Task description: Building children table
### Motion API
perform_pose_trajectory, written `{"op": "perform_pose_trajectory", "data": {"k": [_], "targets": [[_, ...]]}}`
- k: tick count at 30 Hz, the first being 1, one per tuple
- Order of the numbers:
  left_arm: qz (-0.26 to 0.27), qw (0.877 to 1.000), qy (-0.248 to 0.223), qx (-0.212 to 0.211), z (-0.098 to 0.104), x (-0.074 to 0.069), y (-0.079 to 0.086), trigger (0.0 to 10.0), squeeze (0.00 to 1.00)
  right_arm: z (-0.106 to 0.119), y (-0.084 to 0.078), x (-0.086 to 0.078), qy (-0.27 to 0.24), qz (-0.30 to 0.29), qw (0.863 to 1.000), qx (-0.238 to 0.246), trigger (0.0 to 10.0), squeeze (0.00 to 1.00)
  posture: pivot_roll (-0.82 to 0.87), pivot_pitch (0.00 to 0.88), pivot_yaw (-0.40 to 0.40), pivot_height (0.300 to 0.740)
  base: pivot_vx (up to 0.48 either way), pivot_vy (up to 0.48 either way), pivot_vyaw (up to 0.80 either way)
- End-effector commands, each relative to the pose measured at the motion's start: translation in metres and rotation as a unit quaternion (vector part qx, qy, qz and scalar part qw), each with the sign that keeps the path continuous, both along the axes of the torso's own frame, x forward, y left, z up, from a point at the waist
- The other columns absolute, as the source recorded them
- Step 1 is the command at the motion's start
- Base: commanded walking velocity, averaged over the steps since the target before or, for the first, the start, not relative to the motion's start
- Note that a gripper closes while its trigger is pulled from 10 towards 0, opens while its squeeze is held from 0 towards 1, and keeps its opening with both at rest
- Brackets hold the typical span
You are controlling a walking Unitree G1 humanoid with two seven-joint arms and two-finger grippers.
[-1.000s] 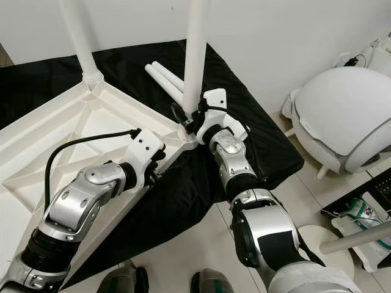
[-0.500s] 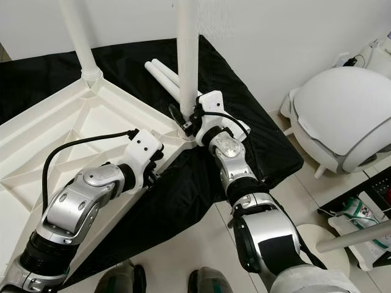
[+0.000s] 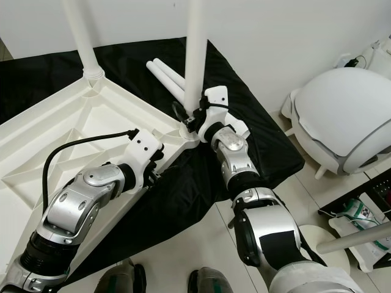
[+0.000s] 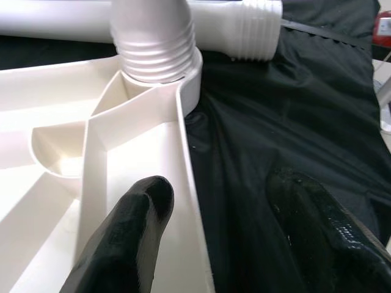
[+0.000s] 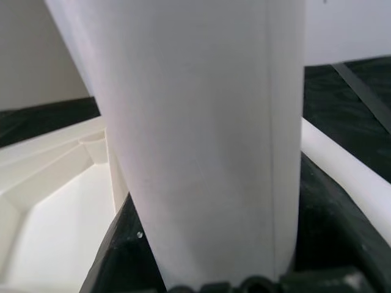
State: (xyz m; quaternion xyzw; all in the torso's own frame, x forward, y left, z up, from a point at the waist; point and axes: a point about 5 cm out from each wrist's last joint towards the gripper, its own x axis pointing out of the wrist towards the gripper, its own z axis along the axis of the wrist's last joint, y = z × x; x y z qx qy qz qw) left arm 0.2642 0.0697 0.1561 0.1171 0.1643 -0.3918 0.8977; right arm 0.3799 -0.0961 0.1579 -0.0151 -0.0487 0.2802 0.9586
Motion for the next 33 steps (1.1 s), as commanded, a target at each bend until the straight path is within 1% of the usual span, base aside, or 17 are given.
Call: {"op": "perform_pose_trajectory", "data": {"k": [1,3,7,8,12,16,18,21,22,25,27,33], "targets": [[0.030,0.999,-0.008,0.010,0.000,0.001,0.003,10.0,0.00,-0.042,-0.007,-0.010,0.107,-0.017,0.994,0.007,10.0,0.00,0.01,0.076,-0.029,0.740,0.000,0.000,0.00],[0.030,0.999,-0.008,0.011,0.000,0.001,0.003,10.0,0.00,-0.041,-0.007,-0.010,0.105,-0.017,0.994,0.005,10.0,0.00,0.01,0.076,-0.029,0.740,0.000,0.000,0.00],[0.030,0.999,-0.008,0.011,0.000,0.001,0.003,10.0,0.00,-0.042,-0.008,-0.009,0.115,-0.025,0.993,0.022,10.0,0.00,0.01,0.074,-0.028,0.740,0.000,0.000,0.00],[0.030,0.999,-0.009,0.011,0.000,0.001,0.003,10.0,0.00,-0.045,-0.010,-0.010,0.125,-0.033,0.991,0.033,10.0,0.00,0.01,0.074,-0.029,0.740,0.000,0.000,0.00],[0.031,0.999,-0.010,0.012,0.001,0.001,0.004,10.0,0.00,-0.050,-0.012,-0.011,0.136,-0.043,0.989,0.035,10.0,0.00,0.01,0.072,-0.029,0.740,0.000,0.000,0.00],[0.030,0.999,-0.010,0.011,0.001,0.001,0.004,10.0,0.00,-0.049,-0.010,-0.014,0.119,-0.033,0.992,0.032,10.0,0.00,0.01,0.072,-0.029,0.740,0.000,0.000,0.00],[0.030,0.999,-0.011,0.012,0.001,0.002,0.004,10.0,0.00,-0.051,-0.005,-0.018,0.105,-0.020,0.994,0.022,10.0,0.00,0.01,0.071,-0.027,0.740,0.000,0.000,0.00],[0.030,0.999,-0.011,0.012,0.001,0.002,0.004,10.0,0.00,-0.051,-0.002,-0.020,0.097,-0.015,0.995,0.016,10.0,0.00,0.01,0.071,-0.027,0.740,0.000,0.000,0.00],[0.030,0.999,-0.011,0.012,0.001,0.002,0.004,10.0,0.00,-0.050,0.001,-0.022,0.083,-0.006,0.997,0.004,10.0,0.00,0.01,0.072,-0.024,0.740,0.000,0.000,0.00],[0.030,0.999,-0.011,0.012,0.001,0.002,0.004,10.0,0.00,-0.049,0.002,-0.022,0.076,-0.004,0.997,-0.004,10.0,0.00,0.01,0.072,-0.024,0.740,0.000,0.000,0.00],[0.029,0.999,-0.011,0.012,0.001,0.002,0.003,10.0,0.00,-0.048,0.005,-0.023,0.064,0.004,0.998,-0.022,10.0,0.00,0.01,0.073,-0.026,0.740,0.000,0.000,0.00],[0.031,0.999,-0.011,0.012,0.001,0.002,0.004,10.0,0.00,-0.049,0.009,-0.025,0.065,0.014,0.997,-0.029,10.0,0.00,0.01,0.074,-0.028,0.740,0.000,0.000,0.00]]}}
